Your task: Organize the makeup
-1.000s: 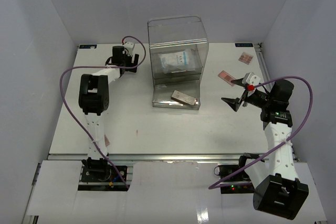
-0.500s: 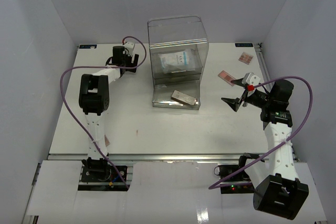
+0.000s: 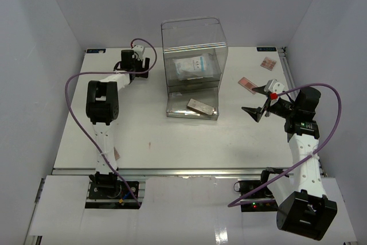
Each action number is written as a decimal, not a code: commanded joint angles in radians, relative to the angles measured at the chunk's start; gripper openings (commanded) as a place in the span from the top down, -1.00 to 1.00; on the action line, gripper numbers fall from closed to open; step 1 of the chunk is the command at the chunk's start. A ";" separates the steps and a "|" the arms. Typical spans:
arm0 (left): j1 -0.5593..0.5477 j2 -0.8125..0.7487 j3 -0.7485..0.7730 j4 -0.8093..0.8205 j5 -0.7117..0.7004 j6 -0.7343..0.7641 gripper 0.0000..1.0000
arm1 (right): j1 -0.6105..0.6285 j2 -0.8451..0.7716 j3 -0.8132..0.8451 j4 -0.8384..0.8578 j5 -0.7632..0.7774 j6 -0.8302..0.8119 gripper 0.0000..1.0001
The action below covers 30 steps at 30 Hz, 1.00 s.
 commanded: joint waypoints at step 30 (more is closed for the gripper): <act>-0.034 -1.188 -1.060 0.213 0.259 -0.723 1.00 | -0.056 0.061 -0.056 -0.002 0.070 -0.051 -0.81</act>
